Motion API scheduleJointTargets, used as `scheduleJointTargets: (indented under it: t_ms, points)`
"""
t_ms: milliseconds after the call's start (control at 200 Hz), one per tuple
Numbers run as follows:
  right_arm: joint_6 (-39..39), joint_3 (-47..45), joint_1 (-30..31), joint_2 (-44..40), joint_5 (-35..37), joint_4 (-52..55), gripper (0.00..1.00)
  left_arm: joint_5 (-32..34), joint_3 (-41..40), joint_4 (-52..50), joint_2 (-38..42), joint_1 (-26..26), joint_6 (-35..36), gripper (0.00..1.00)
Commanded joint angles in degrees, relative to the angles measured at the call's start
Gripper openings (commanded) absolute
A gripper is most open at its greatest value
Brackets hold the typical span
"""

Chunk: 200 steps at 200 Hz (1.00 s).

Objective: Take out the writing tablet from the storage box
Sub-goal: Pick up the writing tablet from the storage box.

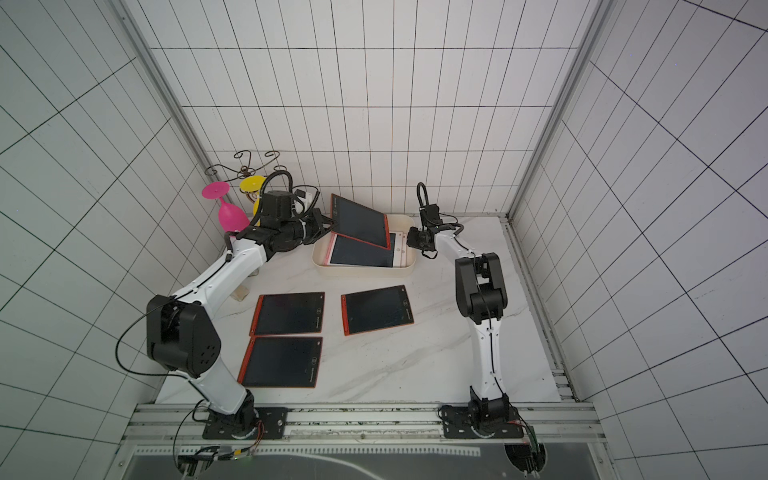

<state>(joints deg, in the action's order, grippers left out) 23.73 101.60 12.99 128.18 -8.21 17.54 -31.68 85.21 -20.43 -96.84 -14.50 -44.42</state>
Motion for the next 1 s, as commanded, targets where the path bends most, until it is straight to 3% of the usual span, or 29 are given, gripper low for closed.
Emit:
scheduleJointTargets:
  t_ms: [0,60,190,700,995]
  points:
    - [-0.8,1.3,-0.5,-4.8,-1.1,-0.5,0.54,-1.9,-1.5,0.9,4.0,0.6,0.1,0.00]
    - [-0.8,0.8,-0.3,-6.0,-1.1,-1.1,0.70,-2.2,-2.5,0.0,5.6,1.2,0.3,0.00]
    - [-1.0,-0.1,-0.2,-9.1,-0.7,-1.0,0.80,-3.8,-5.9,-0.2,9.7,2.4,-0.6,0.00]
    - [0.2,-19.4,1.5,-25.2,-2.9,-5.3,0.81,-8.1,-27.1,-5.7,29.4,1.6,-4.1,0.00]
    - [0.7,-27.7,1.5,-30.7,-4.2,-7.3,0.81,-6.3,-37.6,-5.5,40.1,-3.4,-10.7,0.00]
